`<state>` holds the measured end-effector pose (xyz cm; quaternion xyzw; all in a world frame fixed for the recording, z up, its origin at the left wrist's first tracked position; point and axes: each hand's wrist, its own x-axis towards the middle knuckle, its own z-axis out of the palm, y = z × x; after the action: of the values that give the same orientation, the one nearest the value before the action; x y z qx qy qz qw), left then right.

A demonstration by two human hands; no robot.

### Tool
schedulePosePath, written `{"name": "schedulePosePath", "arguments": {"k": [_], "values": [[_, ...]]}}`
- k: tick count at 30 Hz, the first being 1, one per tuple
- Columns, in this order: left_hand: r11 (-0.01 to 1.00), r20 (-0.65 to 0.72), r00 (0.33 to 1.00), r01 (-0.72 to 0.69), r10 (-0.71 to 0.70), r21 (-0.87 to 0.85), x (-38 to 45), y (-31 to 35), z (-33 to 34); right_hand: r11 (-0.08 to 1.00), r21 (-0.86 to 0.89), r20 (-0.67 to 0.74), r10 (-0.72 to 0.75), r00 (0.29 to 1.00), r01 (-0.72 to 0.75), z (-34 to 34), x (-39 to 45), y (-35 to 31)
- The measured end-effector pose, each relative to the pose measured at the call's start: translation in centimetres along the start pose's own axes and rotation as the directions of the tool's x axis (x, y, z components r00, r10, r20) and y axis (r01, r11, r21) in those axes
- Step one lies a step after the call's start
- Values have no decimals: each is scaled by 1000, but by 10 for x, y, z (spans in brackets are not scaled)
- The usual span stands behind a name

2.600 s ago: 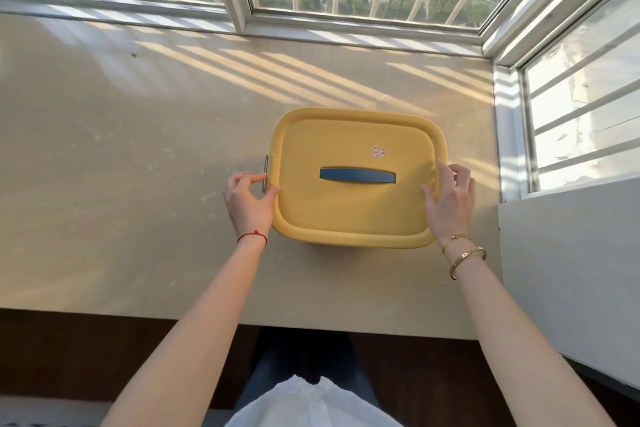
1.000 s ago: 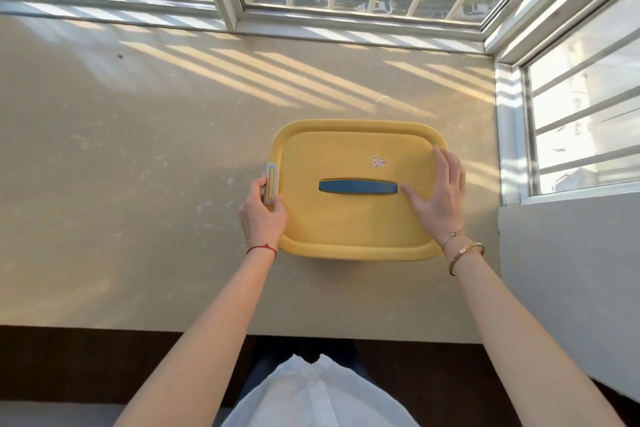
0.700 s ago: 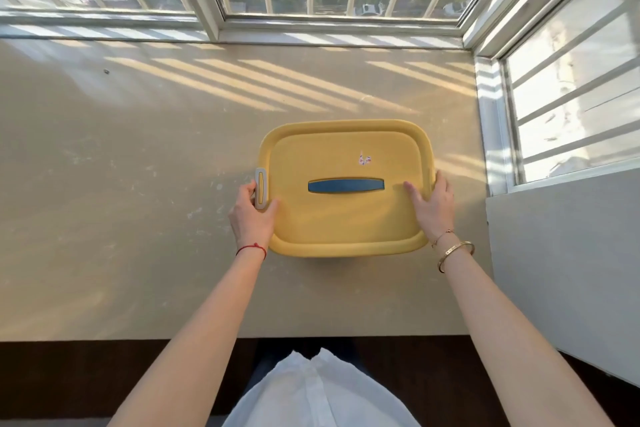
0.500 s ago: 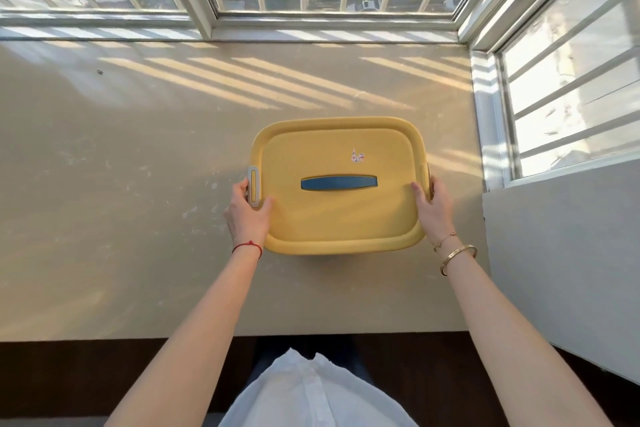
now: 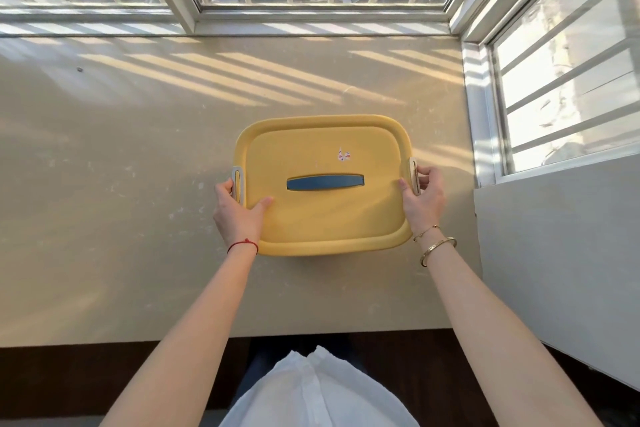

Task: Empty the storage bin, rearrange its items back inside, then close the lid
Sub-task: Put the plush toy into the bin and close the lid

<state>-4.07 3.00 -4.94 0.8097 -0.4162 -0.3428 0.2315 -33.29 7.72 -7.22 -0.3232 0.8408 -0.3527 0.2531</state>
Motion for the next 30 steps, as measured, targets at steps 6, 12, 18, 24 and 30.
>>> {"name": "schedulePosePath", "arguments": {"k": [6,12,18,24,30], "values": [[1000,-20,1000,-5,5,12,0,-2,-1,995,-62,-25,-85,996,84,5,-7,-1],[1000,59,998,-4,4,8,3,-1,-7,984,-98,103,-136,985,147,2,-13,-5],[982,188,978,119,-90,-149,16,-6,-20,991,74,71,103,992,-108,-3,-9,-10],[938,235,952,253,-197,-237,37,-15,-23,955,138,127,246,961,-262,-8,4,-16],[915,226,963,220,-148,-337,38,-14,-26,988,-85,119,138,983,-128,-9,6,-21]]}}
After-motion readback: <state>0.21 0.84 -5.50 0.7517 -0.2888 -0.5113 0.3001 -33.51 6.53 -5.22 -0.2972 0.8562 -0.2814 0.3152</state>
